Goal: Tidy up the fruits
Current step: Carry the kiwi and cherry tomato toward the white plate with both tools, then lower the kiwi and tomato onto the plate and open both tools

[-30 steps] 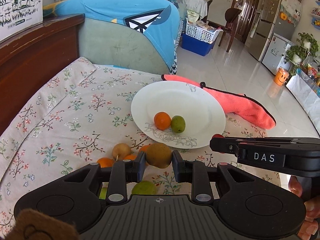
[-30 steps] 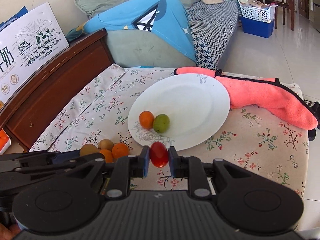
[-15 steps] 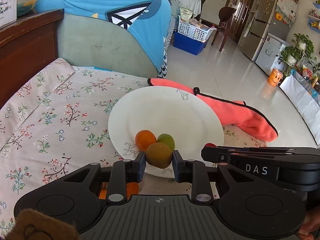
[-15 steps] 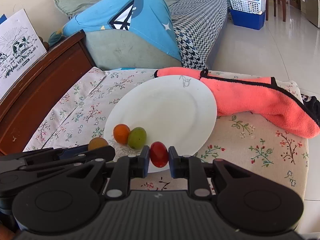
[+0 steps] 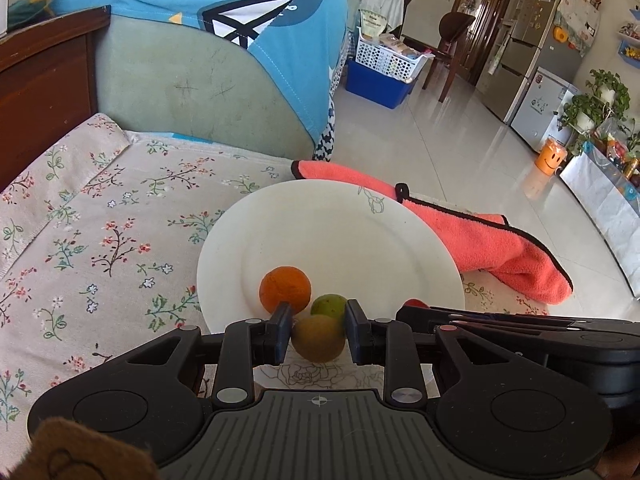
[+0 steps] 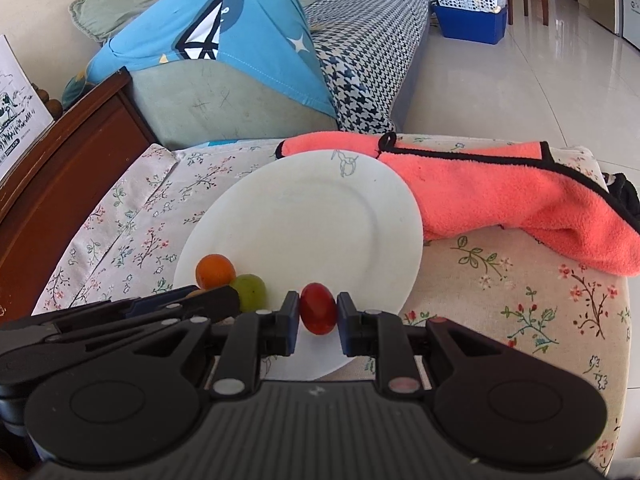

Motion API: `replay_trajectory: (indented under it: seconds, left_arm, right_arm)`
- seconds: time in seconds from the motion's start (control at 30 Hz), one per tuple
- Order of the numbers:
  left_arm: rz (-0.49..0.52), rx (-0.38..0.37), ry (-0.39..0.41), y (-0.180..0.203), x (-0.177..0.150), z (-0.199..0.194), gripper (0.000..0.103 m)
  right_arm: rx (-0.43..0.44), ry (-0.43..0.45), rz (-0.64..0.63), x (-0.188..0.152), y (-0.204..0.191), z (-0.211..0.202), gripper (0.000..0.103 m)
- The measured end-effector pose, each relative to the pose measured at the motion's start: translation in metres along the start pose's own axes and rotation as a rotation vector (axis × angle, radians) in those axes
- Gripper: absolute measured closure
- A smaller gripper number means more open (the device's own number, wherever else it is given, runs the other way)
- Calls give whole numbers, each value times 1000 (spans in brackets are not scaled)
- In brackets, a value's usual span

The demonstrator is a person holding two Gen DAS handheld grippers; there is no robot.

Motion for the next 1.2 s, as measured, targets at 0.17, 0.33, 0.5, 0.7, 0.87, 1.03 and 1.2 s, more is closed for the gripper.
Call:
replay_trajectory:
  seconds: [0.17, 0.33, 0.5, 0.7, 0.87, 1.03, 1.2]
  left_arm:
    - [-33, -13, -1, -1, 5, 4, 76]
    - [-57, -16, -2, -3, 5, 5, 74]
    - [-88, -17, -3, -7, 9, 4, 74]
    - [-144, 16, 9, -15, 16, -8, 43]
    - [-179, 57, -2, -29, 20, -25, 31]
    - [-195, 107, -43, -43, 16, -38, 27]
    - [-208, 153, -79, -59, 5, -49, 27]
  right_arm:
    - [-12, 19, 23, 4, 3, 3, 83]
    - [-11, 28, 40, 5, 4, 5, 81]
    - [13, 31, 64, 7, 3, 3, 79]
    - [26, 55, 46, 10, -2, -5, 78]
    - [46, 45, 43, 10, -5, -9, 75]
    - [79, 17, 6, 4, -14, -14, 75]
    - [115, -21, -45, -6, -26, -18, 74]
Point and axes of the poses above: each gripper's, at about its wrist camera, not at the fingertips, and z roughly the way its jaws point, y to its right, x to its top, the point moved 3 cm from there along z, roughly the way its jaws point, and after that the axes turned 14 degrees about x, right-handed, at the moved point
